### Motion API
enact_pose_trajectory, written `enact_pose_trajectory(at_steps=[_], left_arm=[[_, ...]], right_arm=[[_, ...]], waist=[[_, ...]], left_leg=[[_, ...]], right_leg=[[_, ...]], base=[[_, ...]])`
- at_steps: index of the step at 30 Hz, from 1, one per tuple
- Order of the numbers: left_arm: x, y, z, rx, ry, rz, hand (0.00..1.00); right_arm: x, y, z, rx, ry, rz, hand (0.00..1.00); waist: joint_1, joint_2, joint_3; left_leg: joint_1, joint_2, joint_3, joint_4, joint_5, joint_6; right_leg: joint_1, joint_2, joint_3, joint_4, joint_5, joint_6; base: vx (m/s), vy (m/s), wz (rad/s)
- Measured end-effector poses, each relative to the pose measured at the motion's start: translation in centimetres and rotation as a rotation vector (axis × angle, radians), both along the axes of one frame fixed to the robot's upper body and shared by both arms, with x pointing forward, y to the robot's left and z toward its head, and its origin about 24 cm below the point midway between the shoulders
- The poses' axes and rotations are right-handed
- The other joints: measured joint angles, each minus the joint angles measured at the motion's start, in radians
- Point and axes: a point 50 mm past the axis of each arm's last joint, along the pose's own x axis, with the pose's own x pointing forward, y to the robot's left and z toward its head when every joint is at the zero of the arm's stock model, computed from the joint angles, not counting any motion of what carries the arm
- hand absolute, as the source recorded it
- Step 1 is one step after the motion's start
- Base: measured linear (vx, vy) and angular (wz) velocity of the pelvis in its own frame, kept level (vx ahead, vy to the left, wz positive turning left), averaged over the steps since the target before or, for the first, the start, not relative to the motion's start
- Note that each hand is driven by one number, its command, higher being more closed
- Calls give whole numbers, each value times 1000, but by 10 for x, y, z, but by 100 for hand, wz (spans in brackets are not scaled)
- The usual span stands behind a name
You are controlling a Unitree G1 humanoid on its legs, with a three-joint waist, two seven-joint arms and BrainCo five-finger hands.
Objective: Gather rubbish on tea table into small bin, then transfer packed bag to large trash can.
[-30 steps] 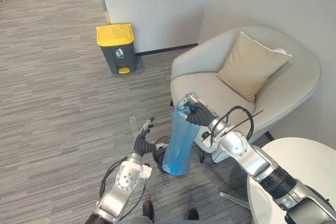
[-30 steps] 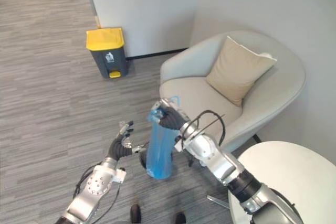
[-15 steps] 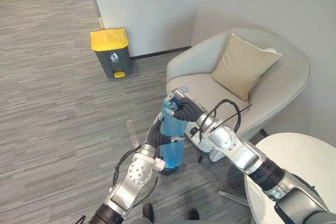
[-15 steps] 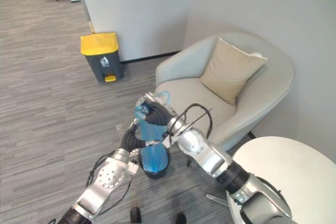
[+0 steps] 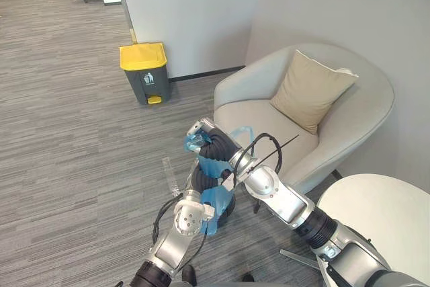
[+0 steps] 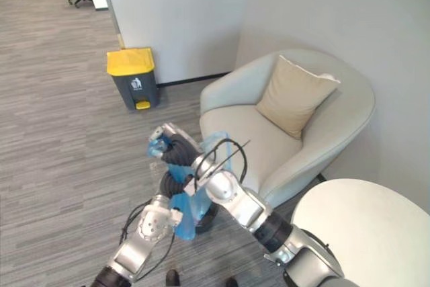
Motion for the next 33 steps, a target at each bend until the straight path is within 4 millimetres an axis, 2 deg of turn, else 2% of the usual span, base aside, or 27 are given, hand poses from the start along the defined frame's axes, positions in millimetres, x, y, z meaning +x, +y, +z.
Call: enact_pose_trajectory(at_steps=[6,13,16,17,24,33], left_arm=[[1,6,-6,26,15,33,0],[-3,12,-26,71,96,49,0],[-4,14,-33,91,122,51,0],[-4,15,-34,97,128,53,100],[-1,18,-41,147,154,76,100],[3,29,-42,108,163,160,100]], right_arm=[[0,10,13,48,8,60,100],[-4,19,25,121,48,144,100],[-4,23,32,124,31,170,100],[-5,25,35,135,35,183,100],[-13,30,45,169,28,243,100],[-17,30,49,202,42,280,100]], waist=[[0,-2,-1],[-3,-28,-18],[-3,-31,-20],[-4,-32,-20],[-9,-35,-21],[-40,-37,-20]], left_leg=[[4,1,14,0,-5,-6],[2,10,25,0,-11,-12],[2,13,27,0,-12,-13],[2,14,29,0,-13,-14],[2,21,41,0,-17,-20],[14,23,67,0,-23,-27]], right_leg=[[-3,0,15,0,-3,3],[-11,0,28,-3,2,0],[-12,3,32,-4,5,-3],[-13,5,34,-5,8,-4],[-14,12,48,-17,21,-7],[-16,16,78,-18,27,-8]], base=[[9,16,-7],[17,2,-5],[26,-1,-4],[27,-3,-5],[30,-3,-7],[29,8,-10]])
